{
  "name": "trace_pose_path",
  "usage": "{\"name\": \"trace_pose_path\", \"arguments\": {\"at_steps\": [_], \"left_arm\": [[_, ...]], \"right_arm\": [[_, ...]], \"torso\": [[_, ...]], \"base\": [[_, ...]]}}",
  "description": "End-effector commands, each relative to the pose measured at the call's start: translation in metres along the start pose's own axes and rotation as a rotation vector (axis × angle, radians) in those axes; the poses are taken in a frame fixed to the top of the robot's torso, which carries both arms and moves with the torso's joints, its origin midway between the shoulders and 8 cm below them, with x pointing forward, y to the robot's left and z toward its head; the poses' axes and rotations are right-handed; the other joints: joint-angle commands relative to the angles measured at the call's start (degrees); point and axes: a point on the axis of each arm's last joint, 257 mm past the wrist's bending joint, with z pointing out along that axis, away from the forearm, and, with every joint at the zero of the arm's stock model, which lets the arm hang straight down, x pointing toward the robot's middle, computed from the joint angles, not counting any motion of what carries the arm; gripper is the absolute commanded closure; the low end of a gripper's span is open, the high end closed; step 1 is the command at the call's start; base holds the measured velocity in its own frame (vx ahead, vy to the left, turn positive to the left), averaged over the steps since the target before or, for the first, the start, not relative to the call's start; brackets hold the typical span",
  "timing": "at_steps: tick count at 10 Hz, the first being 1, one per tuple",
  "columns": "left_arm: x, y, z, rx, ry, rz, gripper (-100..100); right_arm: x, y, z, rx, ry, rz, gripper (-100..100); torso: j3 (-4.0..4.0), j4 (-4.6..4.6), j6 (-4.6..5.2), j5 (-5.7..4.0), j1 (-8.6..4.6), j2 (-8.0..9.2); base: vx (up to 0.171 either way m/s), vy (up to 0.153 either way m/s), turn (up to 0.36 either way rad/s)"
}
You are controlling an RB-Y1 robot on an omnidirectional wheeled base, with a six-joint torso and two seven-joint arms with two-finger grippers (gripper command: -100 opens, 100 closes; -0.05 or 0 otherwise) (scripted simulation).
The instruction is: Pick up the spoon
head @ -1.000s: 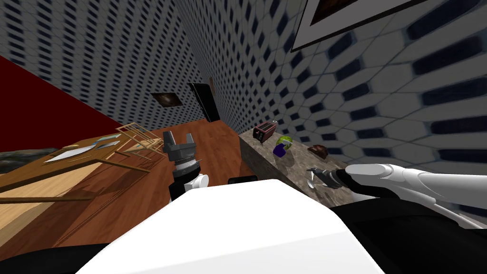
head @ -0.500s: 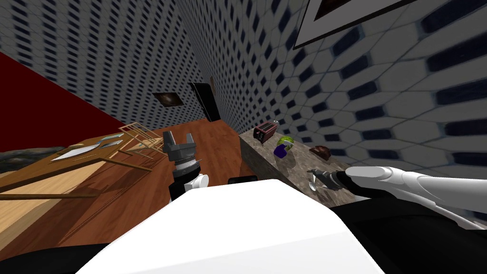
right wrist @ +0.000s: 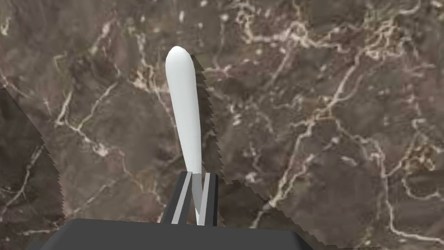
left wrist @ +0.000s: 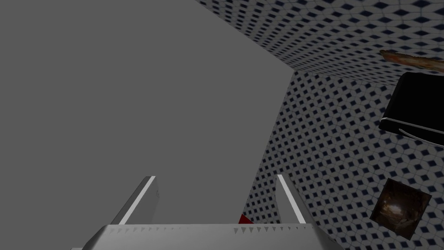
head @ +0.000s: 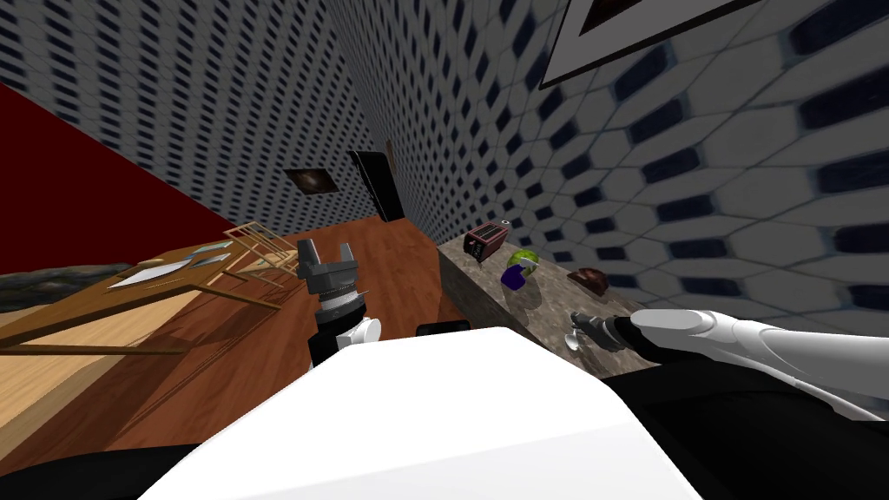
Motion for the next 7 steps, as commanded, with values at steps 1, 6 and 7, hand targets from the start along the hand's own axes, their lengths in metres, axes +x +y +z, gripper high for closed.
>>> {"name": "trace_pose_path", "arguments": {"at_steps": [1,6,7], "left_arm": [[0.0,0.0,0.0,0.0,0.0,0.0,0],[0.0,0.0,0.0,0.0,0.0,0.0,0],[0.0,0.0,0.0,0.0,0.0,0.0,0]], "right_arm": [[0.0,0.0,0.0,0.0,0.0,0.0,100],[0.005,-0.014,-0.011,0.005,-0.003,-0.015,100],[0.007,-0.021,-0.017,0.006,-0.004,-0.023,100]], "torso": [[0.0,0.0,0.0,0.0,0.0,0.0],[-0.02,-0.03,0.07,-0.04,-0.08,0.0],[0.0,-0.02,0.06,-0.02,-0.03,0.03]], "base": [[0.0,0.0,0.0],[-0.005,0.004,-0.04],[-0.02,0.013,-0.082]]}}
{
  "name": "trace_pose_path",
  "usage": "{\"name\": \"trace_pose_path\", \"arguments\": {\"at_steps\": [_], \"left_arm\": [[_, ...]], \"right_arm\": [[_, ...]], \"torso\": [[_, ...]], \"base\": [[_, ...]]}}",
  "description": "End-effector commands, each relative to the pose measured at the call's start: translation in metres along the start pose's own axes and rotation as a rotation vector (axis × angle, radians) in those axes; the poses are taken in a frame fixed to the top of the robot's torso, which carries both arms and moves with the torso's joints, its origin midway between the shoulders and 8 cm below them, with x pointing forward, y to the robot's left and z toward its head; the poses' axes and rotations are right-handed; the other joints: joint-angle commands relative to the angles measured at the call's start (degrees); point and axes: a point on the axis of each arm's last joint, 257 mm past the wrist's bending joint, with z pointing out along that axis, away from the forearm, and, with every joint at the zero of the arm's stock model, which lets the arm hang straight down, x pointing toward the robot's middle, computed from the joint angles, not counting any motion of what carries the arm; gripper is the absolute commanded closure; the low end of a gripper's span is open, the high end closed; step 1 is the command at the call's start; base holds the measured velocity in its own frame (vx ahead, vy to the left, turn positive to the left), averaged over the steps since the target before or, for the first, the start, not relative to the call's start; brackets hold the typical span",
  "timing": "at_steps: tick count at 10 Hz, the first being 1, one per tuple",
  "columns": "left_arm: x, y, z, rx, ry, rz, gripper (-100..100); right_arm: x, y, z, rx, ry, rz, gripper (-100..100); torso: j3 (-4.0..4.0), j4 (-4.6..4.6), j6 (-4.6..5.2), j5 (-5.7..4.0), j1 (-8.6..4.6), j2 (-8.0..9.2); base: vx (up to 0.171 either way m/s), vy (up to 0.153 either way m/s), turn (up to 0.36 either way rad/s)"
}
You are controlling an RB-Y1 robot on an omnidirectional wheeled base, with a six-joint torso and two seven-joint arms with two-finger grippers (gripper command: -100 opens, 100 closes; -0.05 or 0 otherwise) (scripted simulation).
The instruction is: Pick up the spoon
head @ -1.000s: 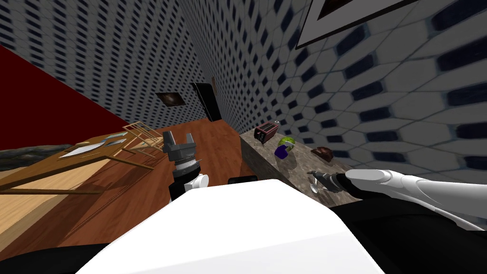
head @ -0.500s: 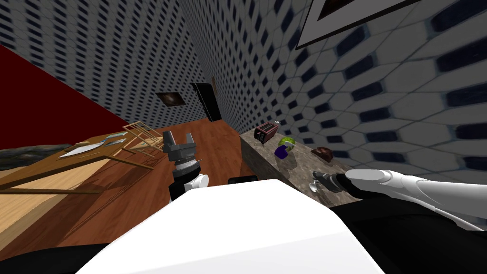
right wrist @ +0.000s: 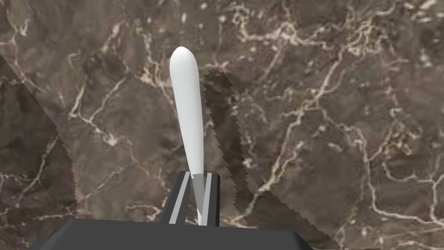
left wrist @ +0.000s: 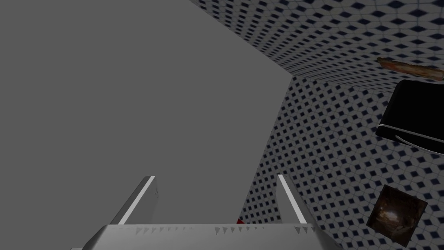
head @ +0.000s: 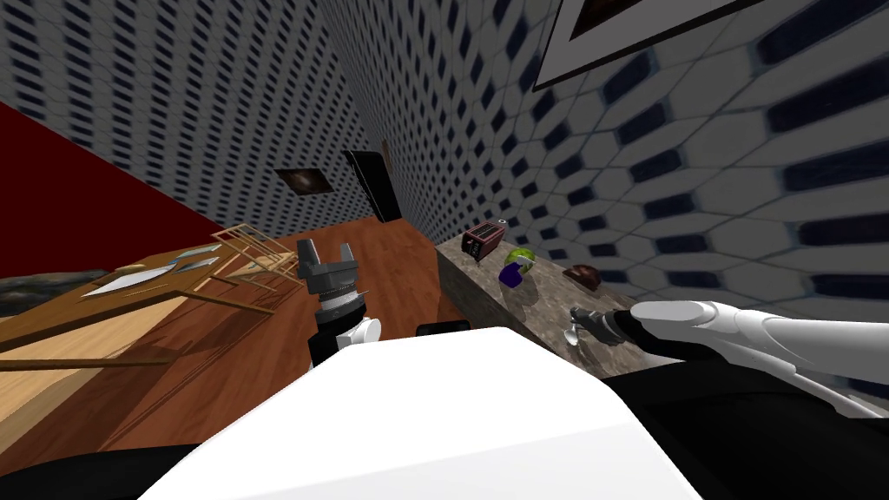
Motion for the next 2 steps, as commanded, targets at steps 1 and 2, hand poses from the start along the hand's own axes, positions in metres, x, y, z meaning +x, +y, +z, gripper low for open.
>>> {"name": "trace_pose_path", "arguments": {"at_steps": [1,2], "left_arm": [[0.0,0.0,0.0,0.0,0.0,0.0,0],[0.0,0.0,0.0,0.0,0.0,0.0,0]], "right_arm": [[0.0,0.0,0.0,0.0,0.0,0.0,100],[-0.0001,-0.0003,-0.0004,0.0,-0.001,0.0,0]], "torso": [[0.0,0.0,0.0,0.0,0.0,0.0],[-0.02,-0.01,-0.01,-0.03,-0.04,-0.03]], "base": [[-0.009,0.006,-0.015],[0.0,0.0,0.0]]}}
